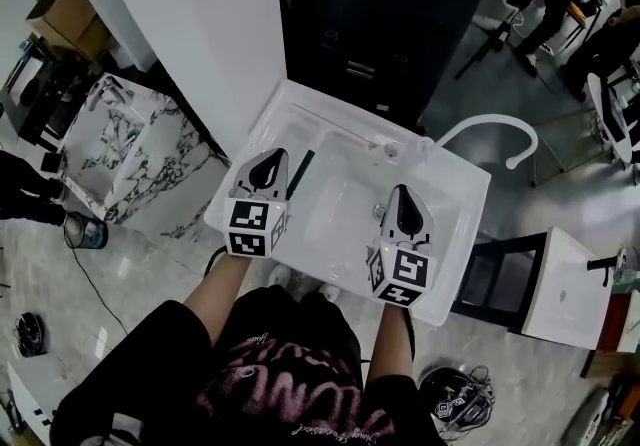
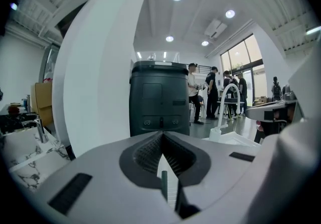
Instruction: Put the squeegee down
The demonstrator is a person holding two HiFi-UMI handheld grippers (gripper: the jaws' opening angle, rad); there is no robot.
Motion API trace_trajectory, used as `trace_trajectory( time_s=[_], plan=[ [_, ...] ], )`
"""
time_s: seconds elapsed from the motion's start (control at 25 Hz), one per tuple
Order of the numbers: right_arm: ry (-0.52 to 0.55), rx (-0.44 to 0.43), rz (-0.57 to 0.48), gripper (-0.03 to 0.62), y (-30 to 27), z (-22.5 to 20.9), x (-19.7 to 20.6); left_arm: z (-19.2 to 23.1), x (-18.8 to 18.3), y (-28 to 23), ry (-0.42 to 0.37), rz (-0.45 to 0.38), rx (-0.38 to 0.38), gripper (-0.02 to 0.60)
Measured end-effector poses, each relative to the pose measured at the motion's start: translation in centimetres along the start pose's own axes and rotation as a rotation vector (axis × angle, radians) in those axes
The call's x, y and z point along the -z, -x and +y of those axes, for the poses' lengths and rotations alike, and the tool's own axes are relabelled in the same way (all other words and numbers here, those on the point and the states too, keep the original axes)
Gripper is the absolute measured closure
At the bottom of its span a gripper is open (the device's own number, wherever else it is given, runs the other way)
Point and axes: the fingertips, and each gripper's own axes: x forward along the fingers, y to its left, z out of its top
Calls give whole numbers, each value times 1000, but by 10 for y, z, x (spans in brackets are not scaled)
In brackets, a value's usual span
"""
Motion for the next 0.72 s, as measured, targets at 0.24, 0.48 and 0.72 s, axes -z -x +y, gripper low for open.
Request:
trace_trajectory(
  time_s=[0.24, 0.48, 0.72],
  plan=[
    [4, 18, -41, 574, 3, -10, -19, 3, -16, 5, 13, -36, -7, 572],
    [16, 37, -79, 574, 7, -16, -35, -5, -41, 4, 11, -95, 17, 572],
    [28, 60, -121, 574, 8, -25, -53, -15, -61, -1, 1, -135, 49, 572]
  ],
)
